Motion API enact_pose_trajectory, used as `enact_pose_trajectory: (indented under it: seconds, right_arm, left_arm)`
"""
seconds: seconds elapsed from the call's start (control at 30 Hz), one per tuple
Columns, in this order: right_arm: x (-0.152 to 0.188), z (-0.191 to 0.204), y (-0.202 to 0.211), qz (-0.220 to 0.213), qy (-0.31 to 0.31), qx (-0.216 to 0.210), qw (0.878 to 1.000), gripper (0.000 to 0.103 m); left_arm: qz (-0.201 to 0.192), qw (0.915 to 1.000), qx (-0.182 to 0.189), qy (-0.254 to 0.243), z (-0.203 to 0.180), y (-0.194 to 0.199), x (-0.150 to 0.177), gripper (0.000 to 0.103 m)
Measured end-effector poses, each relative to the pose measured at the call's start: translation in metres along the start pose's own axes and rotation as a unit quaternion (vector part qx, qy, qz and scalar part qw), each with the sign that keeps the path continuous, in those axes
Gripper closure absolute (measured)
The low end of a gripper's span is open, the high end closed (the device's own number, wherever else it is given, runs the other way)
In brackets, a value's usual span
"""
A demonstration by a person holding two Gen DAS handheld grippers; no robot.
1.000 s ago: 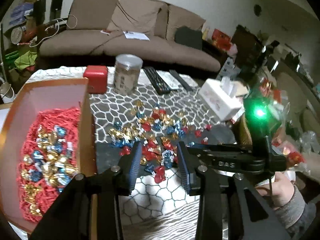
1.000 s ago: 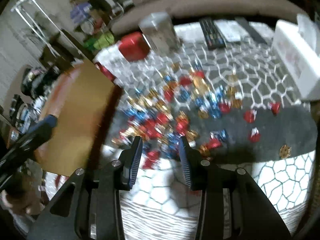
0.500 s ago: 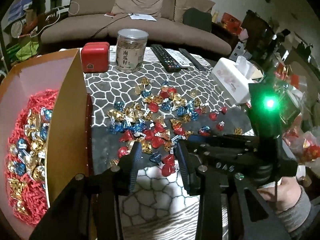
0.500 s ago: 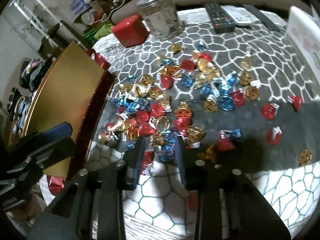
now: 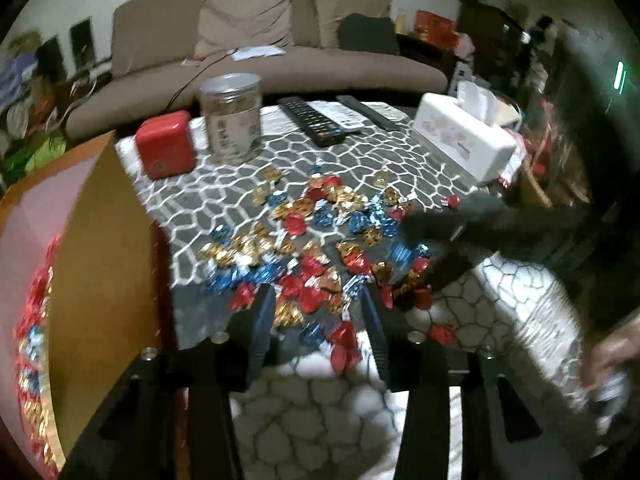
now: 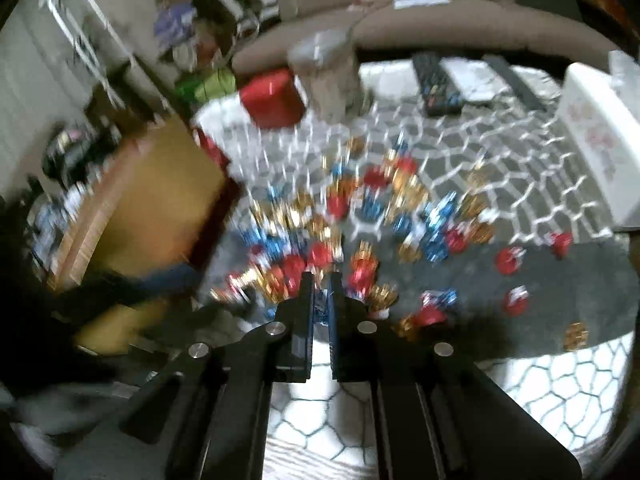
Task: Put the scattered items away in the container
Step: 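Close the left tool on a red kiss while the right tool grasps a blue kiss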
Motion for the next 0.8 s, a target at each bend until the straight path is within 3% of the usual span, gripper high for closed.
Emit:
enact_pose_trajectory:
  seconds: [0.17,0.43,0.5,0.53,0.57,0.63,0.8]
  right_arm:
    - [-0.007,-0.01,0.026,-0.022,-0.029,-0.03,0.999,0.096]
    - [0.003,-0.035,0.017,-0.006,-0.047,-0.029,0.998,0.096]
    - [0.005,-0.039,0.018,-0.005,-0.048,-0.026,0.999,0.096]
    - [0.004,-0.04,0.018,-0.005,-0.048,-0.026,0.998,0.096]
    - [0.004,-0.041,0.019,-0.005,-0.049,-0.027,0.998,0.096]
    - [0.002,-0.041,0.021,-0.008,-0.05,-0.028,0.998,0.096]
    - [-0.004,-0.029,0.029,-0.018,-0.045,-0.039,0.998,0.096]
  left_arm:
    - [0.031,0.9984,-0.043,-0.021,-0.007,-0.037,0.008,0.057]
    - [0.018,0.9985,-0.04,-0.034,-0.021,-0.058,0.002,0.057]
    - [0.008,0.9986,-0.037,-0.037,-0.024,-0.057,0.003,0.072]
    - [0.0,0.998,-0.048,-0.042,-0.024,-0.055,0.003,0.09]
    - [-0.002,0.9984,-0.04,-0.039,-0.025,-0.053,0.003,0.099]
    - [0.007,0.9998,-0.007,-0.015,-0.021,-0.051,0.003,0.1]
    - [-0.016,0.9994,0.03,0.009,-0.012,-0.026,0.001,0.1]
Point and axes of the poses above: each gripper's, at about its wrist camera, not at the fingertips, and y roughly against the way its jaws point, z to its left, x to its underside, the point moved 9 cm from there along -y, roughly the way its jaws point, and after that the axes turned 9 degrees about z, right-handed, at the moved point
